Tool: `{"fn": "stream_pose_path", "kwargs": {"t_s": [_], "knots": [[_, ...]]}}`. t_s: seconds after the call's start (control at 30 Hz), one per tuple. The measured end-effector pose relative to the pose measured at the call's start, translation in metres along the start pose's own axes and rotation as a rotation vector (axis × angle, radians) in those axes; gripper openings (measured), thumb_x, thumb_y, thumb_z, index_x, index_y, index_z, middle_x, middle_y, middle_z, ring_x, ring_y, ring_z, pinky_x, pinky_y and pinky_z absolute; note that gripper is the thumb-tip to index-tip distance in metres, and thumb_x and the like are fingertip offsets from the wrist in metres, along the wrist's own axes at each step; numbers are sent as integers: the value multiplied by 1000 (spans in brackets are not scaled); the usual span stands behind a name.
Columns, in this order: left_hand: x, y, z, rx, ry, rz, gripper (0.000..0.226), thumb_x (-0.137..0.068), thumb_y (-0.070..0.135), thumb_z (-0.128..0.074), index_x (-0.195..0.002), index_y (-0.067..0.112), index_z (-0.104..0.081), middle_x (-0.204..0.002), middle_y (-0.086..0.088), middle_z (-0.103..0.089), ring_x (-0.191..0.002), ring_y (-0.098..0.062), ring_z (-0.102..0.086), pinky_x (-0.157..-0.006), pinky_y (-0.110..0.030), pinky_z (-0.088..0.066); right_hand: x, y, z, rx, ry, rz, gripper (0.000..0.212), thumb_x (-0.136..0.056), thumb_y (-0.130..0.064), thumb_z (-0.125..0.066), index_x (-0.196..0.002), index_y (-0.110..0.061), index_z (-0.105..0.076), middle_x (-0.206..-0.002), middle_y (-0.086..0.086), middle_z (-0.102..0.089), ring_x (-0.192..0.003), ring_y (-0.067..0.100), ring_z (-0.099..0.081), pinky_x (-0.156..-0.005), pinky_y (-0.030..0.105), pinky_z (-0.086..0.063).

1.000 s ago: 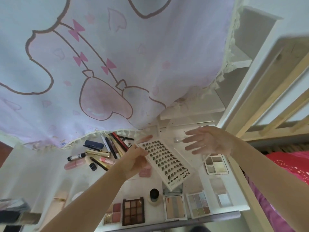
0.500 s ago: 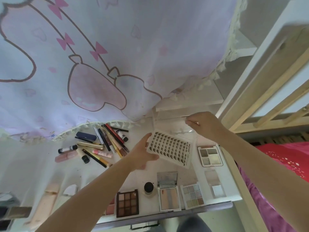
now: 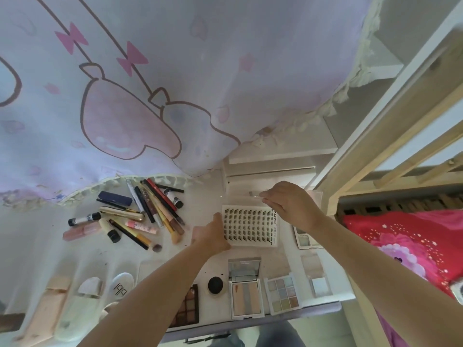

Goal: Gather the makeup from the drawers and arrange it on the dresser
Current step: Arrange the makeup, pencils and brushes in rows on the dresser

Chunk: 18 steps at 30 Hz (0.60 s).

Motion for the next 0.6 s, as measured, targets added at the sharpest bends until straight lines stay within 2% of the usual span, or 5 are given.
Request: {"fn": "stream_pose_path", "kwargs": {"t_s": [0.17, 0.3, 0.4, 0.5, 0.6], "knots": [[4, 13, 1, -39, 34, -9, 46, -89, 23, -51, -128, 11, -28, -114, -3, -60, -101, -19, -59, -69, -21, -40, 6, 5, -6, -36, 61, 4, 55, -99, -31, -30, -78, -2, -73, -62, 2, -69, -51, 19, -61, -68, 22, -40], [7, 16, 4, 146, -16, -43, 56, -89, 22, -57, -134, 11, -26, -113, -1, -58, -90, -8, -51, -46, -11, -40, 5, 7, -5, -7, 121, 105, 53, -99, -28, -30, -77, -4, -72, -65, 3, -69, -55, 21, -61, -65, 22, -44], [7, 9, 6, 250, -44, -29, 69, -86, 25, -61, -140, 14, -19, -120, 0, -57, -102, -10, -55, -59, 0, -38, 2, 8, -6, 109, 185, 196, 35, -97, -20, -40, -80, -10, -68, -68, 0, -69, -63, 21, -61, -59, 25, -52], [0, 1, 4, 252, -11, 24, 73, -84, 33, -61, -142, 22, -18, -122, 4, -58, -113, -15, -57, -90, -18, -36, 0, 12, -15, 170, 225, 213, 4, -79, -10, -64, -80, -12, -67, -76, -1, -71, -72, 20, -61, -62, 30, -55], [0, 0, 4, 288, 6, 48, 62, -88, 24, -54, -140, 21, -22, -119, 3, -59, -111, -17, -57, -99, -27, -37, 3, 18, -24, 177, 250, 199, 9, -76, -12, -62, -80, -13, -70, -80, 1, -72, -83, 17, -51, -63, 31, -56]]}}
Point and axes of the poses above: each hand's wrist, its own x-axis away from the middle knuckle, its own z-axis out of the back of the hand, y = z × x, the point moved 1 cm from there along -x, towards the middle knuckle
